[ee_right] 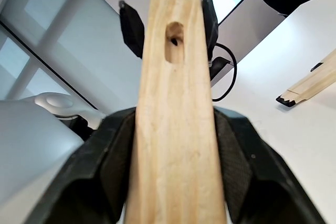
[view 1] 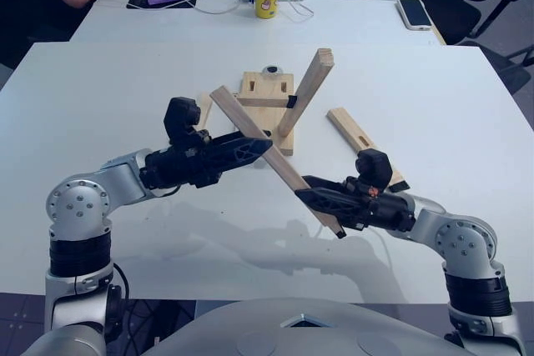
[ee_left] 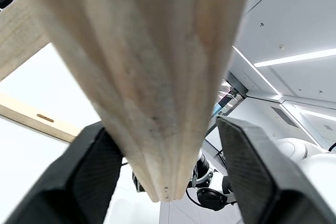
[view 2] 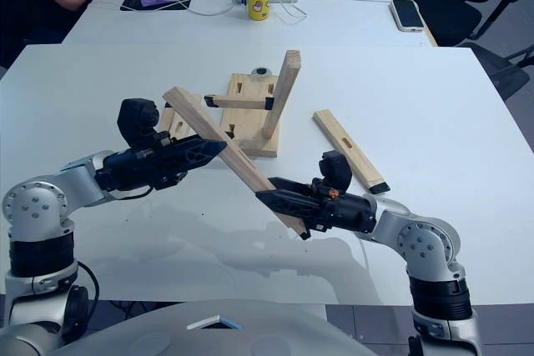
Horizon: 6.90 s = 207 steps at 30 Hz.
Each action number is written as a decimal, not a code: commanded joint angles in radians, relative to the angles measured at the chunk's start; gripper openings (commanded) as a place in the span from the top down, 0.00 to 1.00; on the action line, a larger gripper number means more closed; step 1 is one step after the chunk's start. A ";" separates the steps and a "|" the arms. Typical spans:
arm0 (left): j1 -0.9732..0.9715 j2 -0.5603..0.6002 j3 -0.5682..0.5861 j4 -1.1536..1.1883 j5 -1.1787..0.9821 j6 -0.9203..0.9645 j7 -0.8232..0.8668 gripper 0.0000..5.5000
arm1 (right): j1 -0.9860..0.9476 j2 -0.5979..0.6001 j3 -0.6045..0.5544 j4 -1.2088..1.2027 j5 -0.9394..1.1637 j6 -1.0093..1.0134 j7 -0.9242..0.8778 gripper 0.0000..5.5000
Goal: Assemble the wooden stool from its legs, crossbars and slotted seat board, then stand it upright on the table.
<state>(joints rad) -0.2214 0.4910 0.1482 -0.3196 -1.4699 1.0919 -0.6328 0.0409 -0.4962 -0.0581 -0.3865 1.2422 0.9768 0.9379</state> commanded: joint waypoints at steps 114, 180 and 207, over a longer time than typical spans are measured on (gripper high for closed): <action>0.084 0.103 -0.140 -0.019 0.934 -0.748 -0.232 0.63 | -0.047 0.344 0.165 0.226 -0.839 -0.425 -0.476 0.68; -0.203 0.115 -0.242 0.246 1.002 -0.705 -0.455 0.63 | -0.091 0.337 0.359 0.422 -1.086 -0.525 -0.514 1.00; -0.284 0.135 -0.385 0.310 1.097 -0.760 -0.595 0.63 | -0.092 0.238 0.456 0.477 -1.233 -0.609 -0.462 1.00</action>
<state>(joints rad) -0.5046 0.6424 -0.1782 -0.0145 -0.3827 0.2673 -1.1999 -0.1441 -0.2608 0.3434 0.0118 0.0250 0.3006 0.4444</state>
